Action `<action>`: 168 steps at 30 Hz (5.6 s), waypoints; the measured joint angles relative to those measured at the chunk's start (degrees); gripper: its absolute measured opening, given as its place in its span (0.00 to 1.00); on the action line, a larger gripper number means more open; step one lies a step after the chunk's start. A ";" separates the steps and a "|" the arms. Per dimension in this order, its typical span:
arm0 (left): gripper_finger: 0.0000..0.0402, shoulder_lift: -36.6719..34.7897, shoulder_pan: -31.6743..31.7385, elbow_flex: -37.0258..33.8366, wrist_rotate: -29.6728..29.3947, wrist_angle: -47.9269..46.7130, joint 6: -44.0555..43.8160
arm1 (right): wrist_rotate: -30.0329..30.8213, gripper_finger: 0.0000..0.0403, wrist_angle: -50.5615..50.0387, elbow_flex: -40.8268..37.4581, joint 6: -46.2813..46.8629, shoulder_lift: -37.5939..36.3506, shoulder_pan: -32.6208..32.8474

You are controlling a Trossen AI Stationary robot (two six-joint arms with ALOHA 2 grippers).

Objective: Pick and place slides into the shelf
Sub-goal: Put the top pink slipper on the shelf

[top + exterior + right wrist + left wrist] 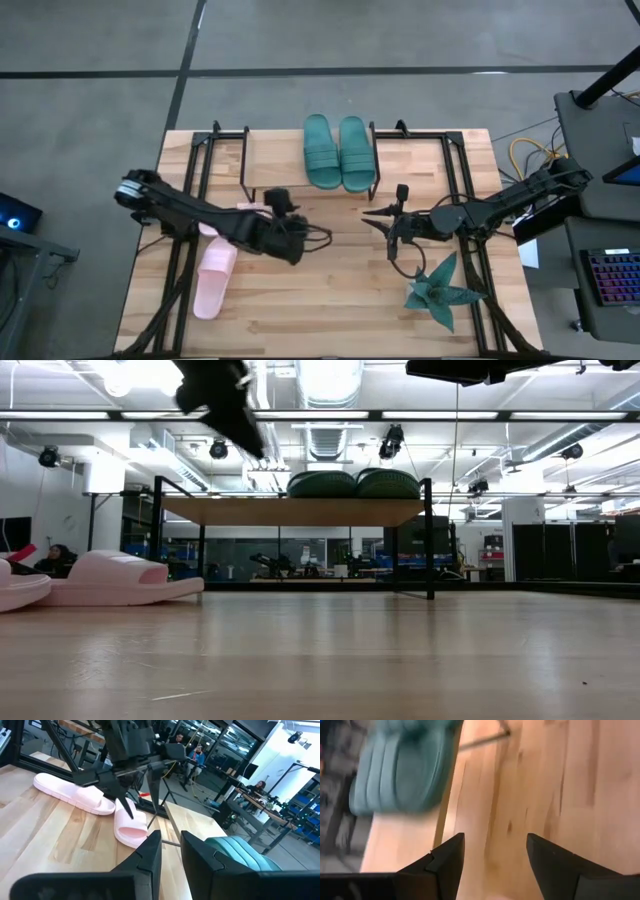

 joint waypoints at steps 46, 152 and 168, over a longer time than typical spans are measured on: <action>0.49 -0.17 -0.68 -13.28 18.87 -23.56 -45.01 | 0.00 0.15 0.20 -0.01 0.18 0.00 0.00; 0.00 -37.52 -0.55 -26.87 32.30 14.30 -32.12 | -17.27 0.40 3.16 0.01 -45.47 6.46 0.02; 0.00 -30.03 -0.60 -22.17 37.31 24.28 -22.92 | -16.66 0.44 19.63 5.96 -53.05 24.39 0.02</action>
